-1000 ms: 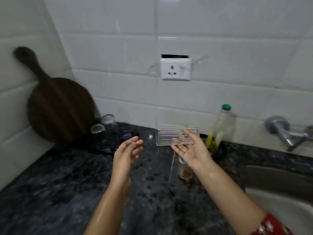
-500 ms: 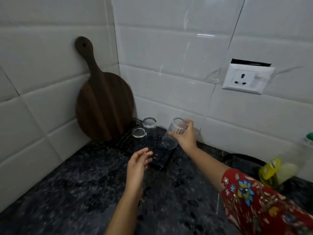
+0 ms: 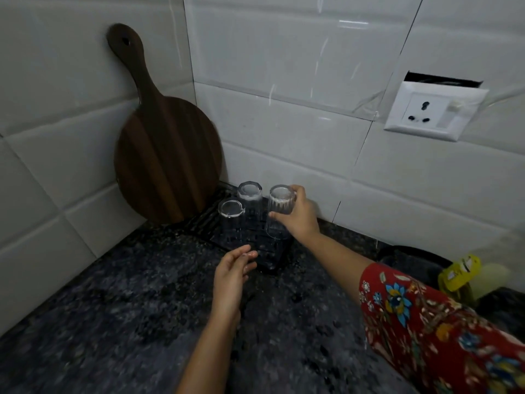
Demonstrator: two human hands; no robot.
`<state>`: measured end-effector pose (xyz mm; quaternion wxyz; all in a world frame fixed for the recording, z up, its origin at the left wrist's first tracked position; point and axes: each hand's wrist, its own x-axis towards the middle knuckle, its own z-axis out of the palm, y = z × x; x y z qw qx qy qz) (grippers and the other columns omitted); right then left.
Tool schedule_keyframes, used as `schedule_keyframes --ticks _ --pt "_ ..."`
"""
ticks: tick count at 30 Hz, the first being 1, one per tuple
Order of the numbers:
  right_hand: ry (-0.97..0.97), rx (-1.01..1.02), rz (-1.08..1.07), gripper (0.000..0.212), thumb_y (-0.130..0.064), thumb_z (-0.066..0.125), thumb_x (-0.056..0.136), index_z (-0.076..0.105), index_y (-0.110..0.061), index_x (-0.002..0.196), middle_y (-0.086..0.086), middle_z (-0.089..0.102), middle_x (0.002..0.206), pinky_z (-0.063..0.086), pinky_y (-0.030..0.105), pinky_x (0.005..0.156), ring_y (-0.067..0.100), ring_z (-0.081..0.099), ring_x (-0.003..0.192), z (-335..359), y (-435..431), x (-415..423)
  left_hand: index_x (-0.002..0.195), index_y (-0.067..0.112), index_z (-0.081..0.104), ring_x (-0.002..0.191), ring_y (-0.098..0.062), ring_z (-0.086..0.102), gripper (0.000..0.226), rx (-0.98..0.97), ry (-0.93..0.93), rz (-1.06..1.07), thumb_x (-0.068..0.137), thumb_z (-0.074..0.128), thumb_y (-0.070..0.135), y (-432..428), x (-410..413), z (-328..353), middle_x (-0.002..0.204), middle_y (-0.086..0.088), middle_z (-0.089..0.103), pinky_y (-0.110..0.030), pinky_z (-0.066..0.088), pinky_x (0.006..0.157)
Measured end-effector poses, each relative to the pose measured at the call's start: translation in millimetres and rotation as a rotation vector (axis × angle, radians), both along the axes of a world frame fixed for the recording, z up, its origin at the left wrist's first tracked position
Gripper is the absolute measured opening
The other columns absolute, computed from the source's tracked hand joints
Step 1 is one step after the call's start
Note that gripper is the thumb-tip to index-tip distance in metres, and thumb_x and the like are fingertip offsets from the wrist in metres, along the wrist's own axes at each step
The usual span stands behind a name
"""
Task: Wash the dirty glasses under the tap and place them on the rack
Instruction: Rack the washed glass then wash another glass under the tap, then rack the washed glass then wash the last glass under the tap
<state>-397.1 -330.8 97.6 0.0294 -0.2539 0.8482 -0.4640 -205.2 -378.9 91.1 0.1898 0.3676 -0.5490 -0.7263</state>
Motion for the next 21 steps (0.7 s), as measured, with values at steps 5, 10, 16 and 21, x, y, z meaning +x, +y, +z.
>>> schedule_keyframes --ticks 5,10,16,21 --pt "-0.194 -0.015 -0.006 0.076 -0.021 0.079 0.076 0.034 -0.013 0.138 0.011 0.053 0.131 0.046 0.038 0.099 0.025 0.053 0.118 8.3 10.7 6.6 0.116 0.02 0.063 0.097 -0.01 0.066 0.021 -0.007 0.032 -0.003 0.101 0.048 0.021 8.7 -3.2 9.8 0.106 0.005 0.071 -0.023 0.046 0.077" --pt "-0.492 -0.289 -0.038 0.017 -0.015 0.063 0.089 0.059 -0.017 0.105 0.005 0.066 0.106 0.05 0.031 0.084 0.015 0.062 0.089 46.2 72.5 42.8 0.106 0.024 0.064 0.094 -0.011 0.067 0.018 -0.002 0.087 -0.036 0.1 0.048 0.017 30.8 -2.9 17.2 0.104 0.005 0.072 -0.025 0.046 0.079" --pt "-0.321 -0.28 -0.07 0.009 -0.017 0.063 0.09 0.065 -0.023 0.096 0.0 0.071 0.098 0.05 0.024 0.077 0.01 0.065 0.087 66.5 196.9 89.6 0.105 0.022 0.065 0.09 -0.011 0.068 0.019 0.011 0.128 -0.159 0.1 0.049 0.013 89.0 1.7 20.6 0.1 0.004 0.073 -0.023 0.047 0.077" --pt "0.015 0.065 -0.289 0.067 -0.036 0.077 0.076 0.045 -0.027 0.134 -0.008 0.05 0.135 0.039 0.028 0.101 0.007 0.043 0.125 34.4 272.8 109.7 0.104 0.019 0.067 0.089 -0.012 0.069 0.02 0.019 0.122 -0.233 0.1 0.049 0.013 138.1 15.3 5.2 0.099 0.002 0.074 -0.024 0.048 0.078"
